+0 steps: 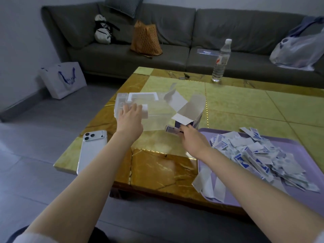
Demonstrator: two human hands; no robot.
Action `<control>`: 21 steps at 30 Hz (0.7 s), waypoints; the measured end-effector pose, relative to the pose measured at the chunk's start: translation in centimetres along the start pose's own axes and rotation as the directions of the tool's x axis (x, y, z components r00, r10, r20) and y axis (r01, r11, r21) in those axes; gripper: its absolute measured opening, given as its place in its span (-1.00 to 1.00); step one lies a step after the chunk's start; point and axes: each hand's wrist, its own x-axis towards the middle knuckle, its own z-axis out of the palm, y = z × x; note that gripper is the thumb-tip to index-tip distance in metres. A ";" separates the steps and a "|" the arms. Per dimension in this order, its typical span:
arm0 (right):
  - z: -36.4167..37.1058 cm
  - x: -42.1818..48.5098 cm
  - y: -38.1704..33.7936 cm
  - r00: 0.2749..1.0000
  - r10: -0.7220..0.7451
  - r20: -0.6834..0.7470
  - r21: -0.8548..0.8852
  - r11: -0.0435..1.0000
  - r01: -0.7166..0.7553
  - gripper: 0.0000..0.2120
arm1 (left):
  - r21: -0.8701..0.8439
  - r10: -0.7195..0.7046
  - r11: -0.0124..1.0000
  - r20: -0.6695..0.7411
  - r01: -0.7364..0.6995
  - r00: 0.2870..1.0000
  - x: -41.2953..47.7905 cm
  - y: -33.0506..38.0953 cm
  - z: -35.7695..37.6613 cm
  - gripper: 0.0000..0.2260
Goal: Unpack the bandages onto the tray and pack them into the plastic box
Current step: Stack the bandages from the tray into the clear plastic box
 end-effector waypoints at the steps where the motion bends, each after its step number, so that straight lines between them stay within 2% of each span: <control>1: -0.1 0.3 -0.3 1.000 0.027 -0.004 0.065 0.998 -0.027 -0.82 | 0.012 0.010 1.000 -0.025 -0.010 1.000 -0.1 0.0 -0.1 -0.52; 3: -0.3 0.8 -1.3 0.996 0.083 0.029 0.263 0.961 -0.088 -0.82 | 0.023 0.037 0.999 -0.082 -0.036 0.996 -0.2 -0.1 -0.5 -0.58; 6: -0.1 1.5 -3.3 0.981 0.149 0.123 0.540 0.820 -0.192 -0.68 | 0.043 0.061 0.997 -0.089 -0.057 0.994 -0.4 -0.1 -1.2 -0.64; 10: 0.5 3.1 -6.4 0.949 0.178 0.261 0.824 0.472 -0.315 -0.75 | 0.010 0.024 1.000 0.038 -0.025 0.999 -0.5 -1.1 -1.4 -0.56; 13: 0.6 4.5 -8.4 0.935 0.165 0.315 0.907 0.240 -0.347 -0.77 | 0.006 0.038 0.999 0.087 -0.038 0.995 -0.5 -2.1 -1.2 -0.49; 18: 1.2 6.0 -10.4 0.892 0.250 0.377 0.902 0.119 -0.414 -0.82 | 0.037 0.097 0.994 0.045 -0.099 0.994 -0.6 -2.7 -1.3 -0.48; 21: 1.0 6.3 -10.8 0.861 0.289 0.419 0.899 0.004 -0.439 -0.69 | 0.053 0.113 0.992 0.032 -0.114 0.993 -0.7 -2.9 -1.2 -0.48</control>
